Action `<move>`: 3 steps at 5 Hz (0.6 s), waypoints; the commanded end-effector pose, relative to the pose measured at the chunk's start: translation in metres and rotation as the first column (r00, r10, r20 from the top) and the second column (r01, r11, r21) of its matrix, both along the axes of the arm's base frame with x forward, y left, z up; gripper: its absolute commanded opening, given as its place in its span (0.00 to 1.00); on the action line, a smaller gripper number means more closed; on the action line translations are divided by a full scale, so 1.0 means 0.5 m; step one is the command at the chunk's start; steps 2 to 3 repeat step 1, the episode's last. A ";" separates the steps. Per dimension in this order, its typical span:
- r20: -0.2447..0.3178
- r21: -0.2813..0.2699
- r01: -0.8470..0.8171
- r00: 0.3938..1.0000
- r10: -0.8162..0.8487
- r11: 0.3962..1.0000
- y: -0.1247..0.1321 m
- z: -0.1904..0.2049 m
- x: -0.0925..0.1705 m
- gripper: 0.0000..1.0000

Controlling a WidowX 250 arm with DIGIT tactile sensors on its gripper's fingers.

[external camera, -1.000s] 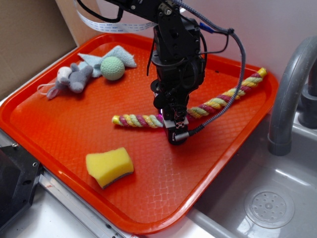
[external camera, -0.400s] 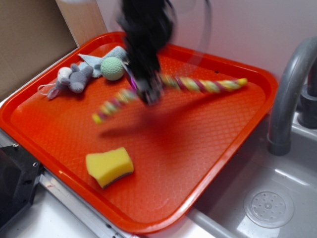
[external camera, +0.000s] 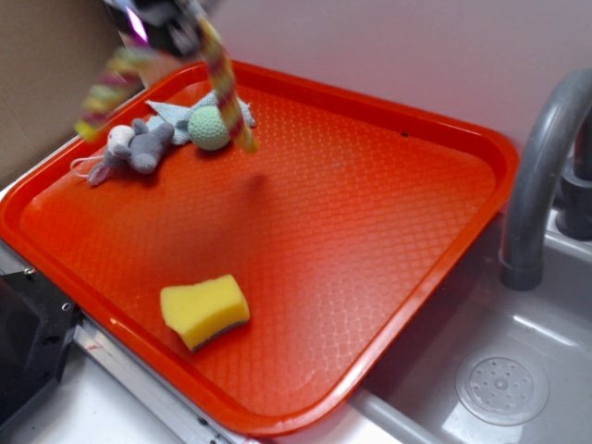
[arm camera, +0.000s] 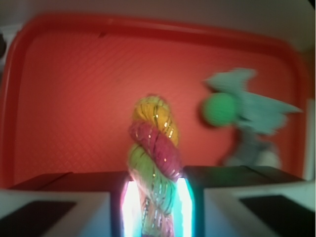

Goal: Grab the multicolored rope.

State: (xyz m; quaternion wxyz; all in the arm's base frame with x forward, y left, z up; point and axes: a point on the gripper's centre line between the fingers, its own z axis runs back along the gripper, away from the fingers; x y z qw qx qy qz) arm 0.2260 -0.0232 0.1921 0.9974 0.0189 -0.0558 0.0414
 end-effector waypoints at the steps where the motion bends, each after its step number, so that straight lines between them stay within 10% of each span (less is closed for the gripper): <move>1: 0.080 -0.018 -0.078 0.994 0.079 0.997 0.017 0.067 -0.018 0.00; 3: 0.080 -0.018 -0.078 0.994 0.079 0.997 0.017 0.067 -0.018 0.00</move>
